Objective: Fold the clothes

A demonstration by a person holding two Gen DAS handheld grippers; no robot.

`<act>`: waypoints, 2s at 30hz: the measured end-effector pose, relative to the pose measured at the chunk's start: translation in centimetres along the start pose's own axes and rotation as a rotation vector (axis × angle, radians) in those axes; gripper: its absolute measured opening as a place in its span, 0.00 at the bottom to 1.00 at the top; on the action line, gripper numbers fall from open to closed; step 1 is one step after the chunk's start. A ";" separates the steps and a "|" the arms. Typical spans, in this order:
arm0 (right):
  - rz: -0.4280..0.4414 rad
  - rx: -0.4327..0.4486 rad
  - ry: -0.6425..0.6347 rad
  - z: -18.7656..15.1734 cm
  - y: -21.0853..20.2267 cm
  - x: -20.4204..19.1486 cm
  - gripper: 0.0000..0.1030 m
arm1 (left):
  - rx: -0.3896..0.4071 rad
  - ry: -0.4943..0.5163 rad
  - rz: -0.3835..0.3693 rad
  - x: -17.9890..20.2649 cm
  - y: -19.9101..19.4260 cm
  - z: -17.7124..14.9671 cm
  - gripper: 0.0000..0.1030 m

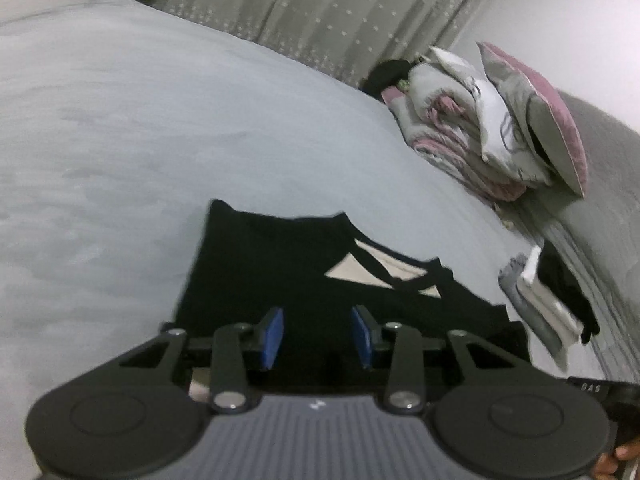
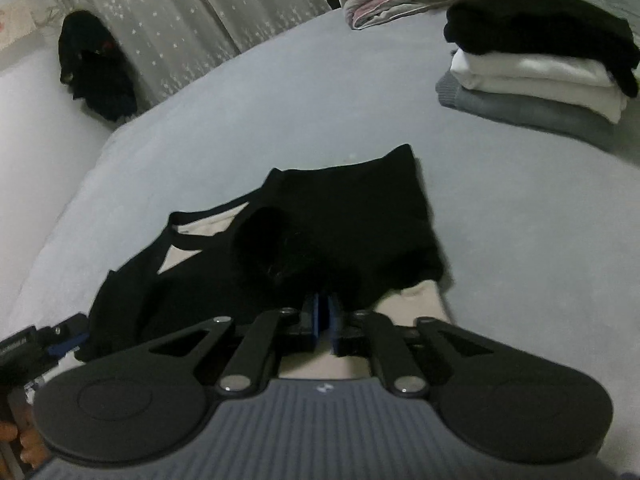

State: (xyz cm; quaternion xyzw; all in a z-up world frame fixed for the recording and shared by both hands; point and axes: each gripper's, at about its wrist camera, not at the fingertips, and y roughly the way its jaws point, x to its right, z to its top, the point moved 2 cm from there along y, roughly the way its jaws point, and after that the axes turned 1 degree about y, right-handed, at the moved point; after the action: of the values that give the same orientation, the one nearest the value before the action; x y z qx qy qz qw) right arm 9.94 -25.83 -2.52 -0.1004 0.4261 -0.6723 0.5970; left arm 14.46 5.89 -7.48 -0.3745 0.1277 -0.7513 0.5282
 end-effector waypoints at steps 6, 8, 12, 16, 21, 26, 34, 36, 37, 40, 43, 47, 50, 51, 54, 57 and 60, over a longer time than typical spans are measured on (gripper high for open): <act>-0.004 0.045 -0.029 0.9 -1.1 1.2 0.48 | -0.004 0.004 0.011 0.3 0.7 0.1 0.37; 0.010 0.074 -0.030 1.2 -1.5 1.9 0.51 | 0.004 -0.007 0.009 0.1 0.8 0.3 0.37; 0.101 0.098 -0.039 2.1 -0.9 1.9 0.51 | 0.010 -0.012 0.004 0.3 1.4 0.8 0.37; 0.175 0.106 -0.102 2.9 1.4 0.9 0.56 | 0.026 -0.012 -0.003 0.9 1.8 1.0 0.37; 0.158 0.101 -0.102 3.0 3.6 1.4 0.58 | 0.073 -0.025 0.077 -0.7 1.6 2.2 0.37; 0.165 0.107 -0.122 2.7 4.2 2.0 0.14 | 0.110 -0.083 0.118 -3.1 1.6 2.8 0.37; 0.170 0.330 -0.186 3.5 0.2 1.3 0.10 | 0.133 -0.156 0.131 -5.9 3.0 2.5 0.06; 0.172 0.386 -0.207 3.6 -0.7 1.2 0.10 | 0.188 -0.135 0.136 -5.4 2.5 2.3 0.05; 0.167 0.399 -0.210 3.6 -0.9 1.3 0.10 | 0.218 -0.122 0.138 -5.1 2.2 2.2 0.05; 0.123 0.412 -0.213 3.7 -0.7 2.0 0.10 | 0.297 -0.090 0.147 -4.2 1.5 1.9 0.05; 0.087 0.400 -0.208 3.7 0.3 2.5 0.10 | 0.272 -0.069 0.188 -3.9 2.2 1.7 0.05; 0.022 0.302 -0.220 3.2 2.7 2.8 0.12 | 0.192 -0.083 0.227 -4.7 3.0 1.7 0.17; -0.020 0.241 -0.213 2.9 3.6 3.2 0.19 | 0.188 -0.106 0.213 -5.1 2.0 2.3 0.39; -0.031 0.230 -0.207 2.8 3.7 3.4 0.19 | 0.190 -0.107 0.210 -5.0 1.7 2.5 0.39; -0.015 0.243 -0.165 3.3 2.6 4.1 0.42 | 0.189 -0.111 0.188 -4.8 0.4 2.8 0.39; 0.039 0.268 -0.113 3.9 0.8 4.8 0.54 | 0.183 -0.073 0.135 -4.3 -0.8 2.7 0.38; 0.096 0.236 -0.104 4.0 -0.4 4.6 0.54 | 0.178 0.013 0.068 -3.2 -1.4 2.2 0.38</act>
State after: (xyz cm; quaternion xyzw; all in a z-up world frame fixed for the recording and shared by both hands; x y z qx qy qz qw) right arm 11.00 -31.75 -1.49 -0.0436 0.3170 -0.6821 0.6575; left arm 15.54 9.77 -6.51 -0.3168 0.0766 -0.7436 0.5838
